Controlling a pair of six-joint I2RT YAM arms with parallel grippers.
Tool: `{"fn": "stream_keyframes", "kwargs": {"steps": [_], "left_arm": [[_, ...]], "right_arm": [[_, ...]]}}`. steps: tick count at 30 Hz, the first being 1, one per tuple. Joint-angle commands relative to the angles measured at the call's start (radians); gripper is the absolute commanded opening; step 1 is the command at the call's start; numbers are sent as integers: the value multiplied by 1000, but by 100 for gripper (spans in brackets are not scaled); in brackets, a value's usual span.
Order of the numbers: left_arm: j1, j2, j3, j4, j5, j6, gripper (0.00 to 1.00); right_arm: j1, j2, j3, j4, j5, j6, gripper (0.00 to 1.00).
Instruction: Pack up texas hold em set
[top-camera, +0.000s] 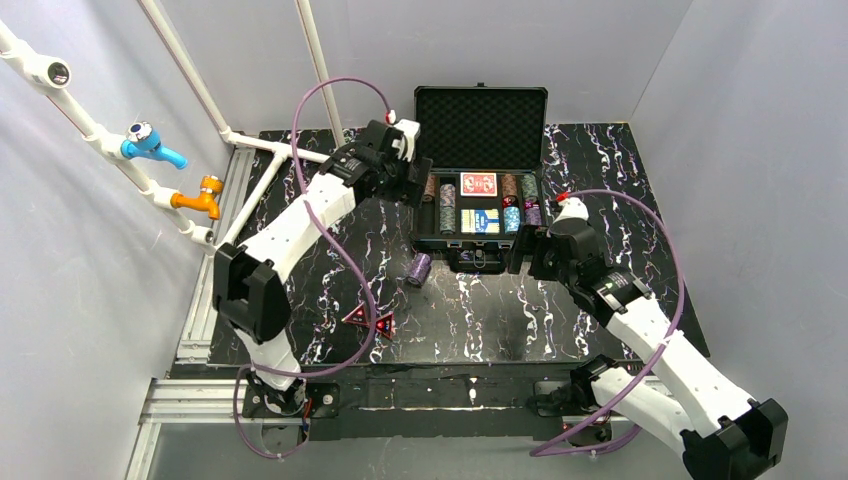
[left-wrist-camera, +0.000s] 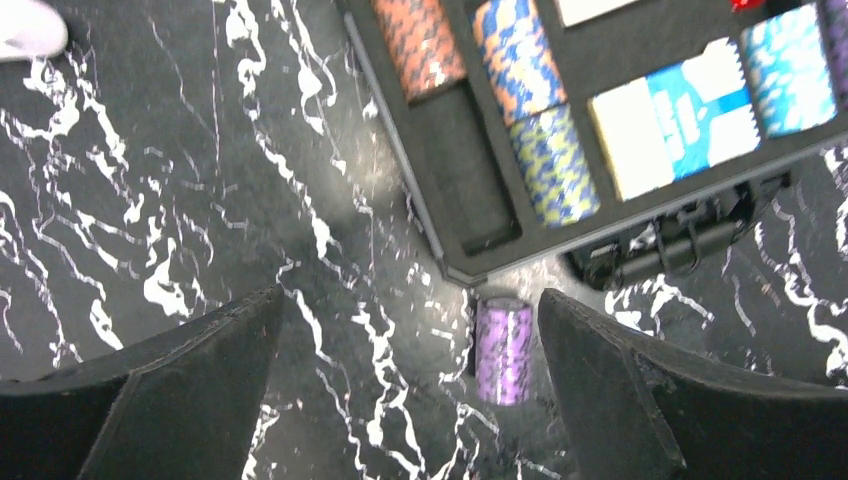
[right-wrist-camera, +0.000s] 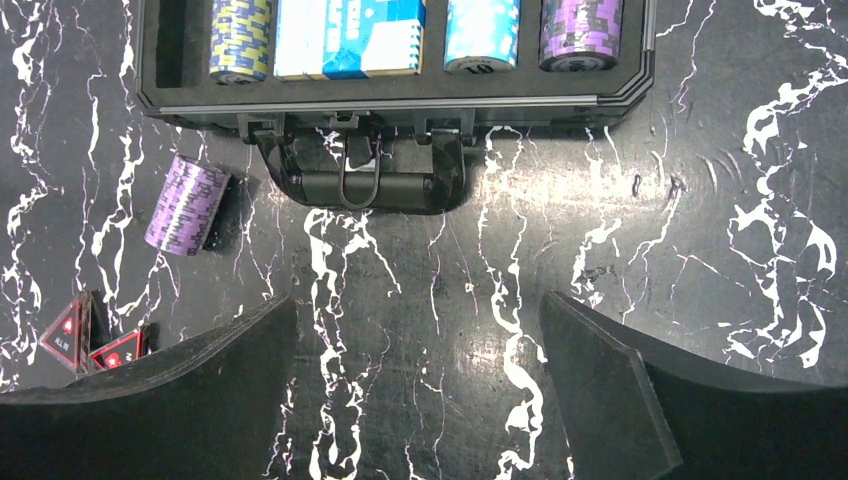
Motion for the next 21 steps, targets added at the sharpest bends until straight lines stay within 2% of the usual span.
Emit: {"fn": "stream_keyframes", "kwargs": {"steps": [1, 8, 12, 17, 21], "left_arm": [[2, -138, -126, 22, -33, 39, 98], [0, -324, -344, 83, -83, 10, 98], [-3, -411, -435, 107, -28, 28, 98], [-5, -465, -441, 37, 102, 57, 98], [-5, -485, -467, 8, 102, 43, 98]], "right_arm": [[-2, 13, 73, 23, 34, -19, 98], [-1, 43, 95, 35, 32, -7, 98], [-2, 55, 99, 41, 21, 12, 98], [-1, 65, 100, 44, 15, 29, 98], [-1, 66, 99, 44, 19, 33, 98]]}}
